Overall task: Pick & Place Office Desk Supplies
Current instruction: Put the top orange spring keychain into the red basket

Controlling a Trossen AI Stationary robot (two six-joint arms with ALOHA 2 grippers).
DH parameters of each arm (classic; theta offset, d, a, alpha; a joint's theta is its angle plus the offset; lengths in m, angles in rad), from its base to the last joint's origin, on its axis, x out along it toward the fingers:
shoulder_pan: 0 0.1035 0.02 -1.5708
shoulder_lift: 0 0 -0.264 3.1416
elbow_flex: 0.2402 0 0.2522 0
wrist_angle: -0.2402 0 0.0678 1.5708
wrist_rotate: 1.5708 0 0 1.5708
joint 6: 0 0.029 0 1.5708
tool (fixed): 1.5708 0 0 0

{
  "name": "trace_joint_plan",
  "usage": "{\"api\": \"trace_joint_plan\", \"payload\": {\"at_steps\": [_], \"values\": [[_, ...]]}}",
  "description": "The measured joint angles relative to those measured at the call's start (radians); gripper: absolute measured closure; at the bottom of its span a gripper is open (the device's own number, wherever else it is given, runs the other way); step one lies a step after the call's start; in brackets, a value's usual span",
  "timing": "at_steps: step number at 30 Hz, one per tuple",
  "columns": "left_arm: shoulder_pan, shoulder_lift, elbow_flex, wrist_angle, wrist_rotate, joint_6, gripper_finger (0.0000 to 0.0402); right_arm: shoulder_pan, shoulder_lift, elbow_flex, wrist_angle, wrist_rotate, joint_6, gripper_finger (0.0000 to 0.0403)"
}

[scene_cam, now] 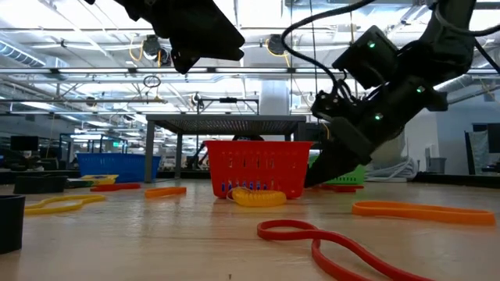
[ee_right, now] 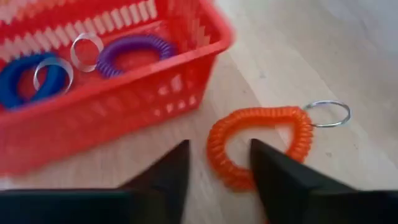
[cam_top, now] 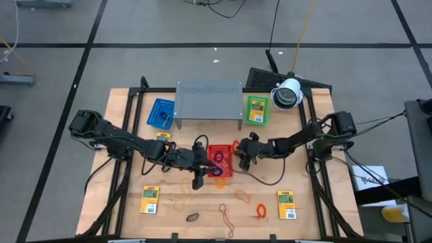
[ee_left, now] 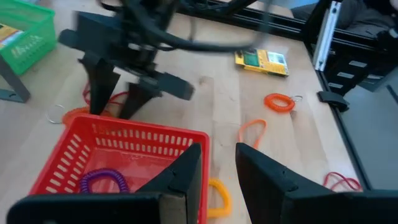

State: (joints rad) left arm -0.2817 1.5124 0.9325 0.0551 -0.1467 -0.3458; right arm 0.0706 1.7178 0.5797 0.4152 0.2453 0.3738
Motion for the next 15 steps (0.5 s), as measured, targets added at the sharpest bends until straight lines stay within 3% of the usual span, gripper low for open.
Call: {"api": "trace_joint_plan", "payload": {"at_steps": [2, 3, 8, 15], "values": [[0.0, 0.0, 0.0, 0.0, 0.014, 0.0, 0.0293, -0.005, -0.004, -0.001, -0.005, -0.001, 0.031, 0.0355], [0.0, 0.0, 0.0, 0.0, 0.016, 0.0, 0.0293, -0.005, -0.012, -0.002, -0.008, 0.0, 0.031, 0.0376], [0.001, 0.0, 0.0, 0.0, 0.017, 0.0, 0.0293, 0.021, -0.112, -0.007, -0.067, 0.024, 0.075, 0.0396], [0.001, 0.0, 0.0, -0.006, 0.018, -0.04, 0.0293, 0.136, -0.37, -0.006, -0.177, 0.226, 0.089, 0.0399]]}}
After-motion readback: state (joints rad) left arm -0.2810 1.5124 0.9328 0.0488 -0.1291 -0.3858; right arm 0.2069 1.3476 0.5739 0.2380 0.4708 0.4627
